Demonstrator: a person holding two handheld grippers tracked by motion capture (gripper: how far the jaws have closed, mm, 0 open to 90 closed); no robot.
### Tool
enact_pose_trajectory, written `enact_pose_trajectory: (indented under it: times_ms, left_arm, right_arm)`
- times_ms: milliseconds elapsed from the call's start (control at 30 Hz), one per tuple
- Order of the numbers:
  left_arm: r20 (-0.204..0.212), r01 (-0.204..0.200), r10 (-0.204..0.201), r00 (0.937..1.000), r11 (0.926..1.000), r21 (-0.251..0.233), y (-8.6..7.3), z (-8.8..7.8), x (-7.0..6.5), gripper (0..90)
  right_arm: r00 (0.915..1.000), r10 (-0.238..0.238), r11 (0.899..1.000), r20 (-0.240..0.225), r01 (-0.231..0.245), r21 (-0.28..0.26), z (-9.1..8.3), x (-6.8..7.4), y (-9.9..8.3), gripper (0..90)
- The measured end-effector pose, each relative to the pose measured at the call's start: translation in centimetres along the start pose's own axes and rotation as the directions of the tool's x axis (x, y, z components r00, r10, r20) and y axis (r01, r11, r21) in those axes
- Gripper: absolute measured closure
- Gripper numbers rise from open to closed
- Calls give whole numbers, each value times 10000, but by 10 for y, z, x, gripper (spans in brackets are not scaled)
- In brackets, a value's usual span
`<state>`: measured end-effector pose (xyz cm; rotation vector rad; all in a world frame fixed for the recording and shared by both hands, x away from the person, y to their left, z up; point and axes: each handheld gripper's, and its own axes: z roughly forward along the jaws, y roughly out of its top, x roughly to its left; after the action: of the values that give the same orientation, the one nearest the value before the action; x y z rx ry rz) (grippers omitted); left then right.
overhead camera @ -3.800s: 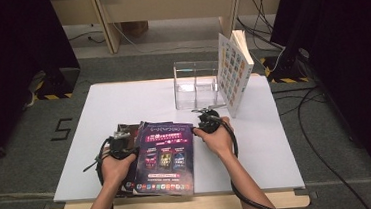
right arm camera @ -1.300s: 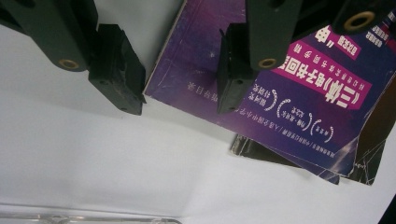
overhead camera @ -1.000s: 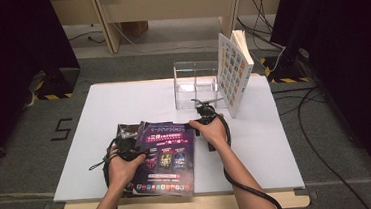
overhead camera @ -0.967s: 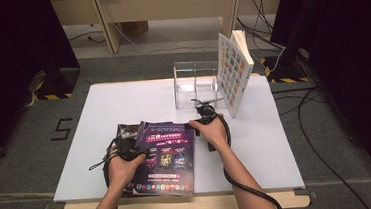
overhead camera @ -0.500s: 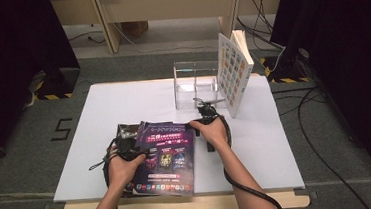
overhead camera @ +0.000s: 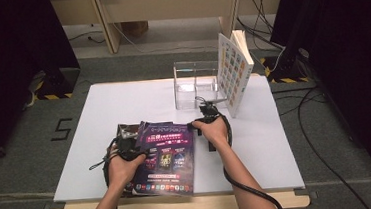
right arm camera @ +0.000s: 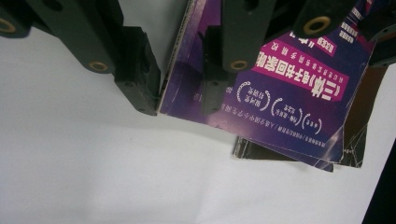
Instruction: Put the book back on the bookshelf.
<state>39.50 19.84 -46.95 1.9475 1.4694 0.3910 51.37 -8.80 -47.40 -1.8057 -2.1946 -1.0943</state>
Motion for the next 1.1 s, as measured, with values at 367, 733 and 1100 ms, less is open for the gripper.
enact_pose_trajectory:
  times_ms: [367, 733, 1100]
  left_arm:
    - [-49, -33, 33, 10000, 10000, 15, 0, -1, 0, 576]
    - [-29, -33, 33, 10000, 10000, 29, -1, -1, 0, 577]
    - [473, 375, -363, 9982, 9990, -260, -4, -7, 8, 575]
  right_arm:
    - [9984, 452, 9989, -336, -456, -107, -7, -1, 0, 702]
    - [9999, 119, 9999, -8, -119, -56, -9, 4, 0, 718]
    - [9991, -310, 9989, -283, 300, -366, -20, 16, 7, 803]
